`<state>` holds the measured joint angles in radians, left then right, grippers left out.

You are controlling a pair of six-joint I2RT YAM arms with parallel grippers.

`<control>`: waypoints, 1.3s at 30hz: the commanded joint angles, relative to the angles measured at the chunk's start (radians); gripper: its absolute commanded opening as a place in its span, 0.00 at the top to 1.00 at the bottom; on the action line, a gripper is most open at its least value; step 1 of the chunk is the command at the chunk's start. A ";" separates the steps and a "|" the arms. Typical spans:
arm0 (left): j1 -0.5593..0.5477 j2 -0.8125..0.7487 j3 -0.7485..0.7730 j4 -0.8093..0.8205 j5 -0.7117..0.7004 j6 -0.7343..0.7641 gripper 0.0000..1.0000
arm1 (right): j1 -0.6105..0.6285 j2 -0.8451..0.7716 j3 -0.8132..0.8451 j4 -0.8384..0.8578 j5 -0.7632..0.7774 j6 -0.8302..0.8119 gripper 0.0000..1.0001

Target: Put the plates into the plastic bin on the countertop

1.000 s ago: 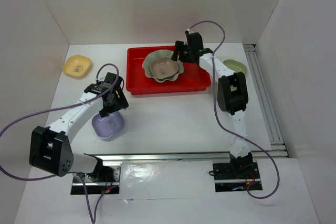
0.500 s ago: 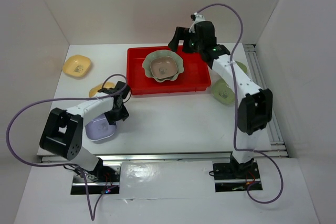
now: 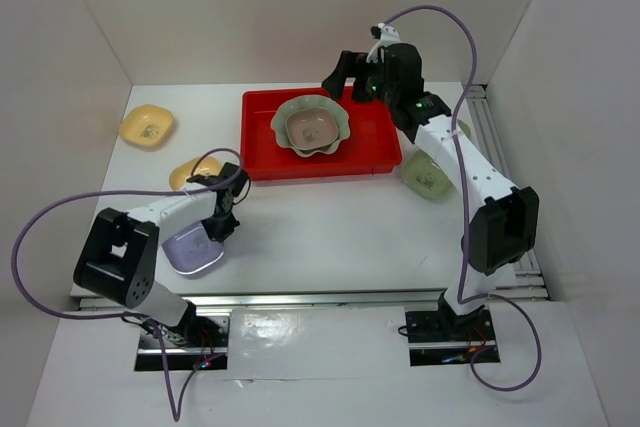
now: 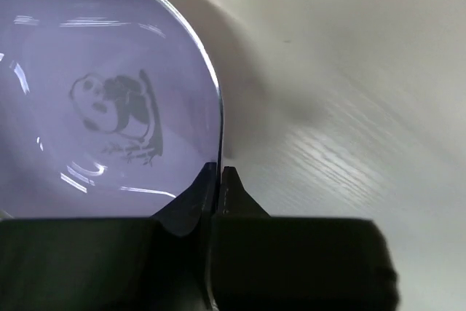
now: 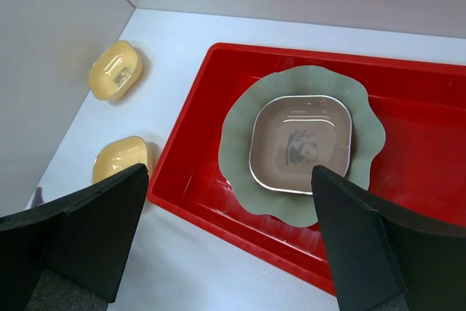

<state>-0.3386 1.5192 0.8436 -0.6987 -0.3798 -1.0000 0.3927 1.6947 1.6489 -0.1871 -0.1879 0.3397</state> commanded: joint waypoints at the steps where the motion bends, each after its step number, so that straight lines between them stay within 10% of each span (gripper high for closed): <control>1: -0.005 -0.018 -0.012 0.004 -0.002 -0.031 0.98 | -0.002 -0.007 -0.015 0.040 -0.001 0.001 0.00; 11: -0.237 -0.137 0.041 -0.181 -0.028 -0.136 1.00 | -0.012 -0.007 0.020 -0.015 0.022 0.001 0.00; 18: -0.496 -0.159 0.409 -0.528 -0.281 -0.229 1.00 | -0.061 -0.071 0.005 -0.052 0.022 0.010 0.00; 28: -0.433 0.142 0.927 -0.294 -0.355 0.268 1.00 | -0.106 -0.340 -0.060 -0.135 0.322 0.038 0.00; 39: -0.248 0.519 1.276 0.057 0.024 0.483 1.00 | -0.115 -0.658 -0.288 -0.078 0.439 0.094 0.00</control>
<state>-0.6220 1.9892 2.0483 -0.7788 -0.4843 -0.5968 0.2825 1.0447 1.4090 -0.2905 0.2100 0.4156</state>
